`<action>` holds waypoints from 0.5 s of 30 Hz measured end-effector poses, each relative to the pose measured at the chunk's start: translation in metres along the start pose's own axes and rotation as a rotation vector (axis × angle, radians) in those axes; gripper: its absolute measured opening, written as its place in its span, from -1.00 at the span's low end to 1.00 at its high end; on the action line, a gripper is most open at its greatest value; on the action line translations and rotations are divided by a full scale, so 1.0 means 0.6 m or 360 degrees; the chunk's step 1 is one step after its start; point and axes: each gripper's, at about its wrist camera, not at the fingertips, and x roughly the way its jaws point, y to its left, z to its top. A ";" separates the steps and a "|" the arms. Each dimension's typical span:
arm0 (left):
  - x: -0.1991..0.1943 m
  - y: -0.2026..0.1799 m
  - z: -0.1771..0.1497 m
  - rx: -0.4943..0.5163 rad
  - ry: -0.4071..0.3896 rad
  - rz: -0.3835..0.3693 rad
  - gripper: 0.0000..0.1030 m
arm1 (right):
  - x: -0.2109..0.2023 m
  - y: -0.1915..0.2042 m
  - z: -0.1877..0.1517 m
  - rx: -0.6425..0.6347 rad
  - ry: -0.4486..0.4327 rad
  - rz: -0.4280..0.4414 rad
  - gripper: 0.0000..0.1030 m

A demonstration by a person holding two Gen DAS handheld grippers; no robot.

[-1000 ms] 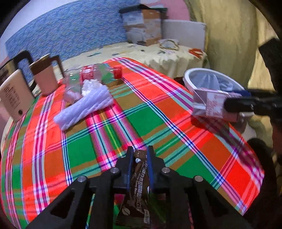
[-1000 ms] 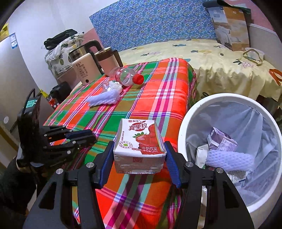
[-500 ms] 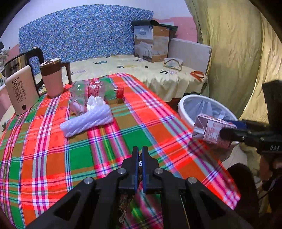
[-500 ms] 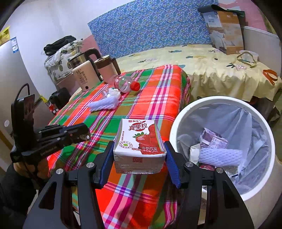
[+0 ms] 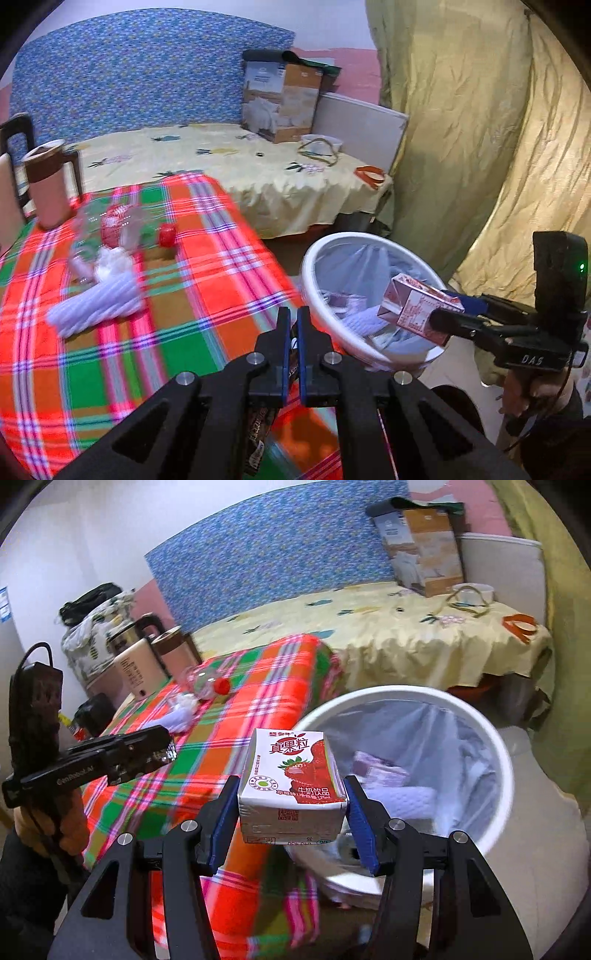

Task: Collect trash
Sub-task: 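Carry wrapper and milk carton over the white bin, then open both tools to drop wrapper and milk carton into the bin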

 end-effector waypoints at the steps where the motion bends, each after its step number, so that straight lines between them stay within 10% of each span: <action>1: 0.007 -0.007 0.004 0.0011 0.0004 -0.0015 -0.93 | -0.003 -0.006 0.000 0.0011 -0.0005 -0.0013 0.10; 15: 0.102 -0.099 0.035 0.0124 0.0120 -0.0211 -0.93 | -0.008 -0.069 -0.011 0.0127 0.0010 -0.0174 0.10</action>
